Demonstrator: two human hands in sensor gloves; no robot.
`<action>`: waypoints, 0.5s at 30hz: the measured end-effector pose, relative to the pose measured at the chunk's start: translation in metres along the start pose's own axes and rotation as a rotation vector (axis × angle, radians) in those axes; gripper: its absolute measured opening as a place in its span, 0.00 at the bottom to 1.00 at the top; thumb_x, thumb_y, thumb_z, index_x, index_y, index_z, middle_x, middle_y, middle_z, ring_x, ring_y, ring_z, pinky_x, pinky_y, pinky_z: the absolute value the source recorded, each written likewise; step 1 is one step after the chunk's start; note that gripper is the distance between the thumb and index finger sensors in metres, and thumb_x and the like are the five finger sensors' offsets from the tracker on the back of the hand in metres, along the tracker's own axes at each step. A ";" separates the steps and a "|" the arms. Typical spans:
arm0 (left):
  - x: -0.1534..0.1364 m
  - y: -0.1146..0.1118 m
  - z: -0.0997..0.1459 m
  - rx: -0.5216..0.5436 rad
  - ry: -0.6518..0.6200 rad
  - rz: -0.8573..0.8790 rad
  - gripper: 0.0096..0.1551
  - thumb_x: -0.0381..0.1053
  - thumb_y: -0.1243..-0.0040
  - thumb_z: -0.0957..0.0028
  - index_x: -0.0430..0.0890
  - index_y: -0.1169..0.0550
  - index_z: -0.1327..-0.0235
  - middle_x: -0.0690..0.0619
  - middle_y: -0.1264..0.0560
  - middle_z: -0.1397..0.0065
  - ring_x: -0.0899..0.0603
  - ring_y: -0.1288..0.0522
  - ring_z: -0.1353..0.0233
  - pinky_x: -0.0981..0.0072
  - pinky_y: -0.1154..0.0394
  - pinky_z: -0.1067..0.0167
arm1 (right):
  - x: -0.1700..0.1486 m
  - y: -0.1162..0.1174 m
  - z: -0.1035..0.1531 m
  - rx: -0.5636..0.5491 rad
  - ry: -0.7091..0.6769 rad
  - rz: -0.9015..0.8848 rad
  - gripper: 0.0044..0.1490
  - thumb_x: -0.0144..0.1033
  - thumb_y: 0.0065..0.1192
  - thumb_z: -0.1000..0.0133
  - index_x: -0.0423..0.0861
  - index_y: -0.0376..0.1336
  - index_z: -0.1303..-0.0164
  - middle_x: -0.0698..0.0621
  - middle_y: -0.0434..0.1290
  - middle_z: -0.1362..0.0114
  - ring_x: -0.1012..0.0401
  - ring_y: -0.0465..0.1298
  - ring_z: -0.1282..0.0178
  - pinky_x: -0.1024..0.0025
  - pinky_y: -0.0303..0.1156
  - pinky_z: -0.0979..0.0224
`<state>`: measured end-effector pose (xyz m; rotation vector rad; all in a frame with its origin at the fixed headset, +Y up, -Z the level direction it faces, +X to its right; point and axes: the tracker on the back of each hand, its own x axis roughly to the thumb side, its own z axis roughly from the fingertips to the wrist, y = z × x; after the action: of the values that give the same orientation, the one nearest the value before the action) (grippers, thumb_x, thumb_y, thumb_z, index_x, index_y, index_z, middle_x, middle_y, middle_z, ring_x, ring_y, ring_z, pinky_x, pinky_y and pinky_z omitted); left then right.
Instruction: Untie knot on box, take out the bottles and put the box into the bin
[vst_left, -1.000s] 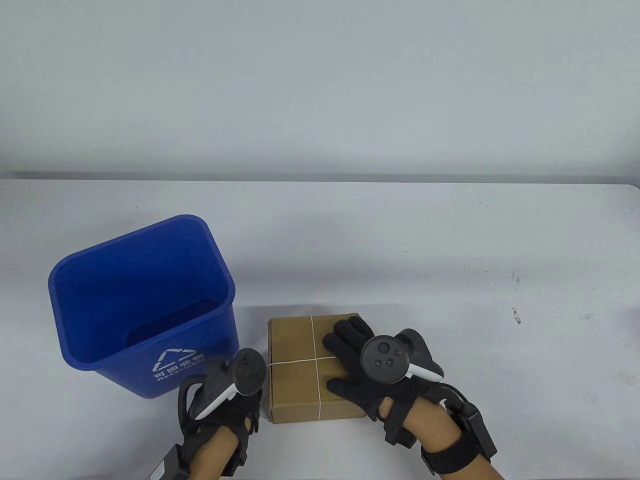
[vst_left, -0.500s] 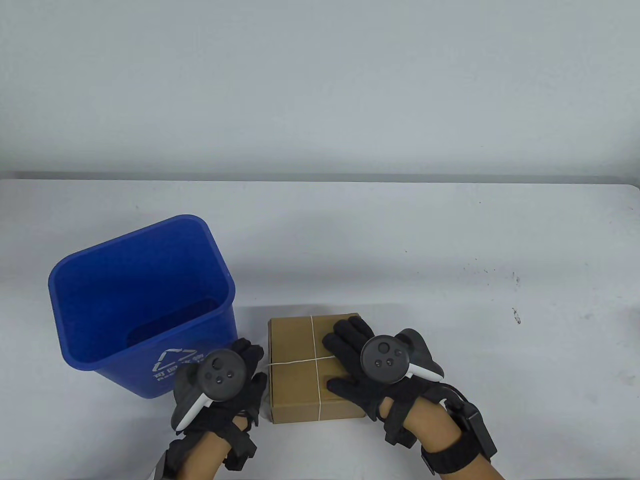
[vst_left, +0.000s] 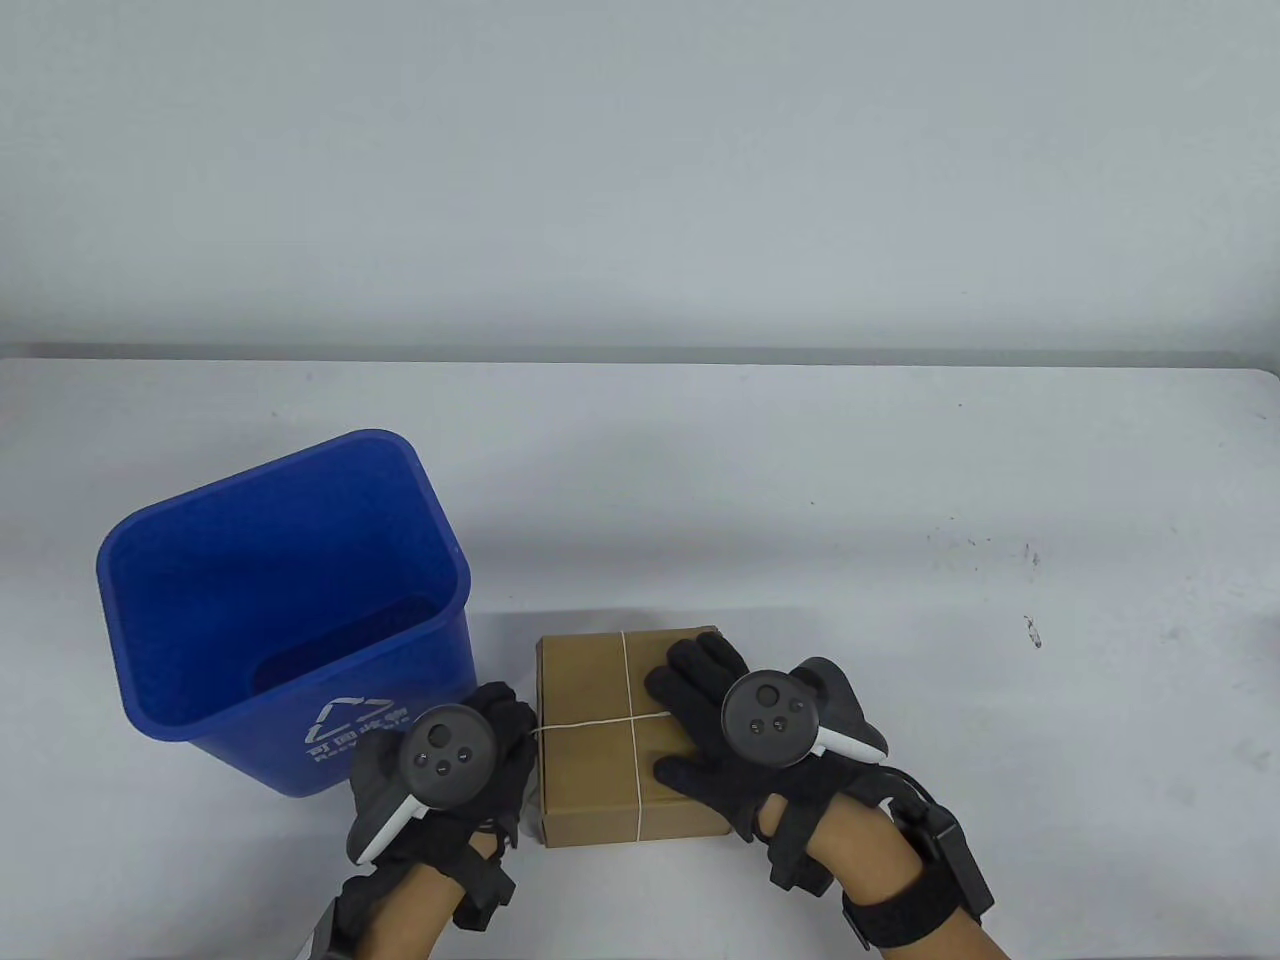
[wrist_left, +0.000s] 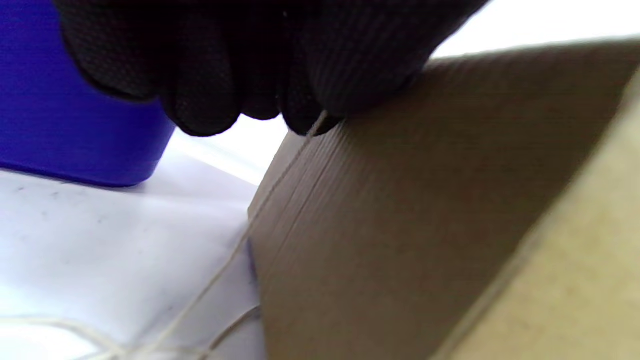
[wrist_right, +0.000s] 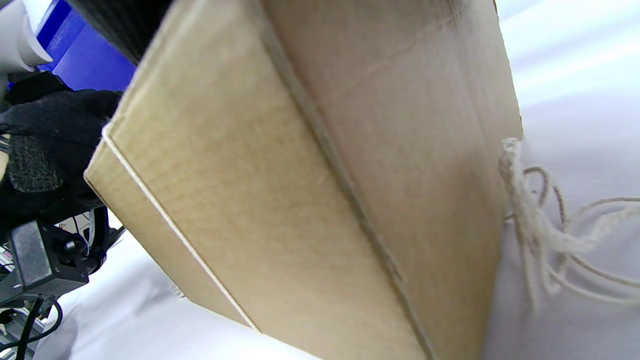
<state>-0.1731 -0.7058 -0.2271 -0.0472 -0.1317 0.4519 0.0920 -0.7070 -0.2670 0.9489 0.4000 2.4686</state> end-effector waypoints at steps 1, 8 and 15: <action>0.000 -0.002 -0.001 -0.026 0.009 -0.022 0.24 0.46 0.37 0.47 0.38 0.20 0.41 0.38 0.30 0.26 0.28 0.24 0.32 0.34 0.28 0.37 | 0.000 0.000 0.000 0.000 0.000 -0.001 0.51 0.55 0.51 0.44 0.42 0.39 0.19 0.41 0.31 0.17 0.37 0.30 0.20 0.28 0.43 0.28; -0.002 -0.017 -0.006 -0.149 0.049 -0.089 0.24 0.46 0.37 0.47 0.37 0.20 0.41 0.38 0.31 0.26 0.27 0.25 0.32 0.34 0.28 0.37 | 0.000 0.000 0.000 0.000 0.000 -0.001 0.51 0.55 0.51 0.44 0.42 0.39 0.19 0.41 0.31 0.17 0.37 0.30 0.20 0.28 0.43 0.28; -0.002 -0.033 -0.010 -0.276 0.085 -0.167 0.24 0.46 0.37 0.47 0.37 0.20 0.41 0.38 0.31 0.25 0.27 0.25 0.32 0.34 0.28 0.37 | 0.000 0.000 0.000 0.000 0.000 -0.001 0.51 0.55 0.51 0.44 0.42 0.39 0.19 0.41 0.31 0.17 0.37 0.30 0.20 0.28 0.43 0.28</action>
<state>-0.1586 -0.7367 -0.2351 -0.3234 -0.1130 0.2624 0.0921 -0.7070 -0.2670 0.9486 0.4004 2.4675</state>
